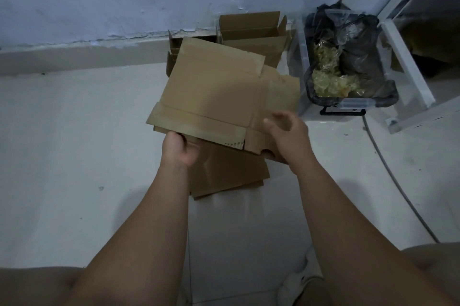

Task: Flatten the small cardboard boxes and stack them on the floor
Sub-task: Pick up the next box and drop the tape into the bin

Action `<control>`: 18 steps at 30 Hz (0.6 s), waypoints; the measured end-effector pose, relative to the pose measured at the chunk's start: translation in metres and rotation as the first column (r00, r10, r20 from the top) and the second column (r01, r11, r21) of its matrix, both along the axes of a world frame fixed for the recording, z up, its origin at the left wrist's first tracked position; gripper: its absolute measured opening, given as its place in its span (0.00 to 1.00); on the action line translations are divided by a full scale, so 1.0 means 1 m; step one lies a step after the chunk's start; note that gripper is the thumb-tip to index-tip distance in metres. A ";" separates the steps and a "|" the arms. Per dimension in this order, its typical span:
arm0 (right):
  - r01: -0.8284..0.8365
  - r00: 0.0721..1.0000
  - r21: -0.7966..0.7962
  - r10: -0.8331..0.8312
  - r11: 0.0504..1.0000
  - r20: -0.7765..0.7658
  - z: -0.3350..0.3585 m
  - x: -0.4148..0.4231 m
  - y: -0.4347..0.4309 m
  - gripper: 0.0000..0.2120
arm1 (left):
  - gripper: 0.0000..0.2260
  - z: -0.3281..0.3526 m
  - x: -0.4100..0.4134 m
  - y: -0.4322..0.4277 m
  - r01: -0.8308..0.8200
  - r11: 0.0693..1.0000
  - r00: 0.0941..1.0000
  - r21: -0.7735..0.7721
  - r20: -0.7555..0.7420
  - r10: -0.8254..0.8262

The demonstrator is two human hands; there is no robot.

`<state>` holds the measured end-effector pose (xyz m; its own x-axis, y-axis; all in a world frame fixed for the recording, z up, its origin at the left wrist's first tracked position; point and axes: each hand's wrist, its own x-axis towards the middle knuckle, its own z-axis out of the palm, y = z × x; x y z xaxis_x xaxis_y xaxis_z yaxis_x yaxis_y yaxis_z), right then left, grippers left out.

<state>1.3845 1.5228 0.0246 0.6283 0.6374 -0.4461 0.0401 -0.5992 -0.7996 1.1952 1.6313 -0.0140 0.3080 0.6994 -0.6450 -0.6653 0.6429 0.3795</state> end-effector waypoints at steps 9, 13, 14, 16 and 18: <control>0.347 0.928 0.018 -0.341 0.938 -0.150 -0.007 0.029 -0.005 0.27 | 0.18 0.001 -0.029 0.000 0.030 0.995 0.977 0.099 0.206 -0.050; 0.220 0.975 -0.001 -0.220 0.975 -0.005 -0.009 0.042 -0.005 0.29 | 0.16 -0.002 -0.040 0.019 0.257 0.963 0.900 0.083 -0.382 -0.208; 0.181 0.983 -0.018 -0.181 0.983 0.003 -0.011 0.044 -0.004 0.30 | 0.12 -0.002 -0.040 0.021 0.365 0.928 0.793 0.077 -0.547 -0.267; 0.121 0.992 -0.026 -0.122 0.992 -0.017 -0.014 0.043 -0.002 0.31 | 0.08 -0.006 -0.039 0.021 0.504 0.862 0.663 0.047 -0.662 -0.351; 0.076 0.996 -0.023 -0.077 0.997 -0.040 -0.019 0.039 -0.002 0.31 | 0.12 -0.013 -0.040 0.018 0.543 0.839 0.647 0.011 -0.643 -0.410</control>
<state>1.4230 1.5211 0.0056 0.6557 0.5784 -0.4854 -0.0391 -0.6160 -0.7868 1.1555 1.6497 -0.0271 0.2342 0.6904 -0.6845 0.1218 0.6777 0.7252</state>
